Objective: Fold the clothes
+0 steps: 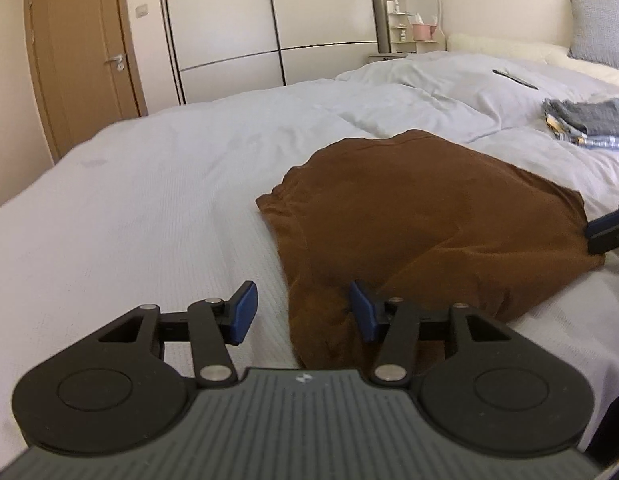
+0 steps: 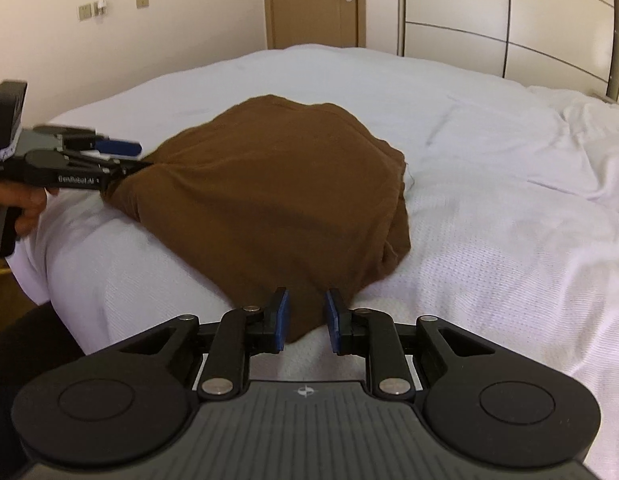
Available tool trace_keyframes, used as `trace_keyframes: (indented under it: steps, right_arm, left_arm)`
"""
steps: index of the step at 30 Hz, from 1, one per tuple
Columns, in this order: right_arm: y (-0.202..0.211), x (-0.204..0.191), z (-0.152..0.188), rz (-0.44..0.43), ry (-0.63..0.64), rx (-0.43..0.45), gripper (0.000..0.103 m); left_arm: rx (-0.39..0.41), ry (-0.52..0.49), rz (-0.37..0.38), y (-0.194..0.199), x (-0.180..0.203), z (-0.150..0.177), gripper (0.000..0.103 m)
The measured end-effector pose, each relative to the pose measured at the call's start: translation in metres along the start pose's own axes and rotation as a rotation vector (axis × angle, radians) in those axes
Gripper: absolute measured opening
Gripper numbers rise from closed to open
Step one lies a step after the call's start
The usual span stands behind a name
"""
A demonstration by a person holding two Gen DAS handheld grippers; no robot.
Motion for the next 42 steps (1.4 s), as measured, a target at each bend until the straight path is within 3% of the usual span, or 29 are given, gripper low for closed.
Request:
trace_keyframes:
  steps: [6, 23, 28, 30, 33, 36, 42]
  right_arm:
    - [0.012, -0.007, -0.006, 0.006, -0.029, 0.017, 0.028]
    - [0.039, -0.065, -0.004, -0.043, 0.032, 0.042, 0.039]
    - [0.046, -0.067, -0.001, -0.007, 0.058, 0.055, 0.04]
    - [0.048, -0.066, 0.0, 0.042, 0.074, 0.07, 0.05]
    - [0.049, -0.065, 0.003, 0.116, 0.126, 0.086, 0.058]
    - [0.047, -0.066, 0.006, 0.174, 0.199, 0.085, 0.07]
    - [0.023, -0.081, 0.007, 0.219, 0.346, 0.057, 0.071]
  left_arm:
    - [-0.014, 0.006, -0.065, 0.024, -0.011, -0.002, 0.046]
    - [-0.043, -0.063, 0.028, 0.053, 0.034, -0.004, 0.044]
    - [-0.043, -0.084, 0.029, 0.057, 0.039, -0.002, 0.044]
    - [-0.042, -0.102, 0.028, 0.058, 0.04, 0.0, 0.044]
    - [-0.029, -0.193, 0.013, 0.062, 0.045, 0.005, 0.045]
    - [0.02, -0.35, 0.006, 0.069, 0.055, 0.01, 0.047]
    - [0.07, -0.715, 0.008, 0.059, 0.087, 0.018, 0.057]
Point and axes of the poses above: each gripper's, at about its wrist camera, not at the fingertips, and y roughly against the way its jaws point, x to its right, z to its underside, the point moved 3 cm from there along -y, roughly the way its jaws point, and after that the axes turned 6 degrees about -y, right-handed, at the moved point
